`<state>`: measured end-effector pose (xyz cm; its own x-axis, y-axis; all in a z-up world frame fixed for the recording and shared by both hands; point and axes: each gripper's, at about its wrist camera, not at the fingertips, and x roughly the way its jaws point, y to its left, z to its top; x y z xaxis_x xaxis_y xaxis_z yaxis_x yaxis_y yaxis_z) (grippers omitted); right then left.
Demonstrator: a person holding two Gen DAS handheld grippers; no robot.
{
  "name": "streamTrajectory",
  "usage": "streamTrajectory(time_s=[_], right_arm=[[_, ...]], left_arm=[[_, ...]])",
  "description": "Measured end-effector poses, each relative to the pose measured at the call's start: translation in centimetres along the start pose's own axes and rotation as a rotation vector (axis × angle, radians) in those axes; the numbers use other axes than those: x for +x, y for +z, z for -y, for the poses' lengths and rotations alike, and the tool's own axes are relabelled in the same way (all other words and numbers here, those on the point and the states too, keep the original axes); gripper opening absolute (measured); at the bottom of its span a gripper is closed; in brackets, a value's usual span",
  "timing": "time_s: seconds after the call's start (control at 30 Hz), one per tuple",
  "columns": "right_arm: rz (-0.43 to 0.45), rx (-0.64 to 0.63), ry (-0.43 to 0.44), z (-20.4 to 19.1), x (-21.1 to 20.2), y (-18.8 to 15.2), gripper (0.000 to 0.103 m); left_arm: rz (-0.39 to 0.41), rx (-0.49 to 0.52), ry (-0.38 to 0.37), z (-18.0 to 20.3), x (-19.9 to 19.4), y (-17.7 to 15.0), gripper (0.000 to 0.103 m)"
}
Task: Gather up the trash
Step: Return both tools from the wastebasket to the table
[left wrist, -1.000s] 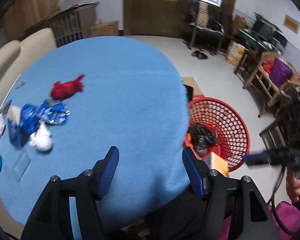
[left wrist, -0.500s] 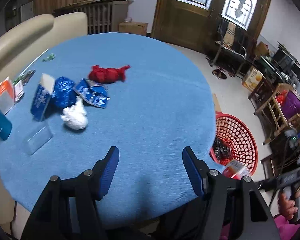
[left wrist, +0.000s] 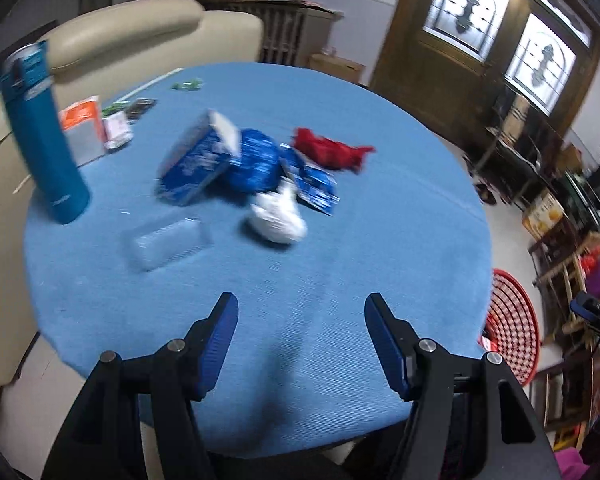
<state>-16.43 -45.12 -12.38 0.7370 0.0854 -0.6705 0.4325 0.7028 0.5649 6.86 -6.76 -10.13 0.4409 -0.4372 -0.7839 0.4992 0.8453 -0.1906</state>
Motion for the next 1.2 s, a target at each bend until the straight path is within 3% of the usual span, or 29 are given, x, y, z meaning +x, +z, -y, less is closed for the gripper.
streamTrajectory(time_s=[0.17,0.33,0.37,0.4,0.43,0.6,0.83,1.0,1.2], right_arm=[[-0.058,-0.089,0.04,-4.6,4.1,1.2,0.036],[-0.125,-0.167,0.094,-9.2,8.7,2.2,0.038],[-0.136,-0.18,0.101,-10.0,9.5,2.4,0.046],[-0.141,-0.189,0.105,-10.6,10.2,2.5,0.063],[-0.138,-0.204,0.118,-11.5,10.9,2.6,0.068],[-0.145,-0.299,0.125,-15.2,14.4,3.0,0.069],[-0.126,-0.367,0.105,-18.3,19.0,5.4,0.069],[-0.136,-0.422,0.066,-20.1,22.2,7.2,0.069],[-0.251,-0.453,0.078,-21.5,25.9,7.0,0.068]], left_arm=[[0.042,-0.045,0.044,-2.6,-0.8,1.1,0.07],[0.03,-0.05,0.098,-4.8,0.4,1.7,0.071],[0.024,-0.054,0.105,-5.3,0.6,1.7,0.071],[0.016,-0.062,0.111,-5.9,1.0,1.7,0.071],[0.006,-0.075,0.117,-6.7,1.3,1.7,0.071],[-0.025,-0.088,0.138,-8.9,2.4,2.3,0.071],[0.011,-0.016,0.168,-9.6,2.9,4.5,0.071],[-0.001,0.046,0.115,-10.2,3.7,4.5,0.071],[-0.018,0.164,0.052,-10.2,4.8,4.6,0.071]])
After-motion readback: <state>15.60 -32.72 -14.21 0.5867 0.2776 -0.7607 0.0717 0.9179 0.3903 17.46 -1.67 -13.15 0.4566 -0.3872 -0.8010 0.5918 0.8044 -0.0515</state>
